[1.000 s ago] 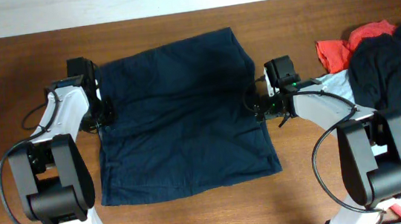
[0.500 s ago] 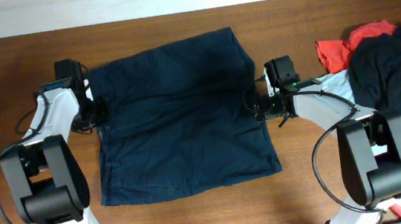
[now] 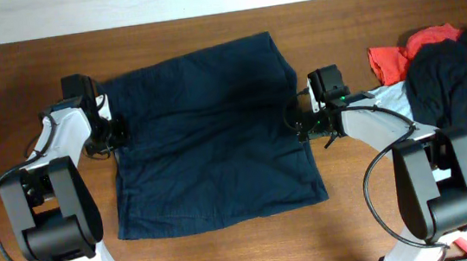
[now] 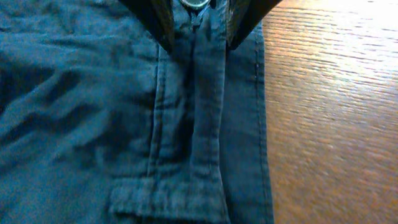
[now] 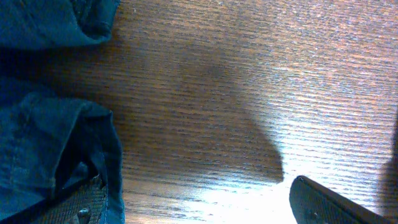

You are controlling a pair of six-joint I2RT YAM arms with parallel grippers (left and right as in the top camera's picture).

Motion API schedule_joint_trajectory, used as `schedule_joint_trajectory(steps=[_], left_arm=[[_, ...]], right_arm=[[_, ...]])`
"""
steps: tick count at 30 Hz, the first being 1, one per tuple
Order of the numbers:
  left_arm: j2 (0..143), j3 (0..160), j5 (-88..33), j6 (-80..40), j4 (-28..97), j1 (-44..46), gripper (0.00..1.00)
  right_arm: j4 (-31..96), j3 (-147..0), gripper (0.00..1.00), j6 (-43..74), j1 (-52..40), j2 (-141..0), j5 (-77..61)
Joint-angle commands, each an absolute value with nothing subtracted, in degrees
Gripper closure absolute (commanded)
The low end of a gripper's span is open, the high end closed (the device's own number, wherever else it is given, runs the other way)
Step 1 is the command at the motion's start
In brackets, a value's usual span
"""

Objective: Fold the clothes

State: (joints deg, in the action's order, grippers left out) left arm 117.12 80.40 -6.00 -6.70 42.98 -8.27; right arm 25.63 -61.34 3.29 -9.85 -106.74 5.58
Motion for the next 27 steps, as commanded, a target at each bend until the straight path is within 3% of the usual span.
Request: schedule_joint_trajectory(steps=[1,5,10,16,27], left_arm=[[117.4,79.1,-6.0,-5.5,42.8,-8.4,0.82],[117.4,79.1,-6.0,-5.5,42.8,-8.7,0.95],[117.4,79.1,-5.1,-5.5,42.6,-8.7,0.99],[117.4,79.1,1.4,-5.5,43.1,-8.8,0.99],[117.4,79.8,1.3,-5.0,43.1,-8.9,0.99]], right_arm=[[26.2,-60.0,0.01,3.5,-9.6,-109.1,9.7],[26.2,-60.0,0.01,3.5,-9.6,-109.1,9.7],[26.3,-60.0,0.01,3.5,-9.6,-109.1,9.7],[26.4,-60.0,0.01,3.5,-9.6,-109.1,9.7],[26.8,-60.0,0.01,3.5,-9.6,-109.1,9.7]])
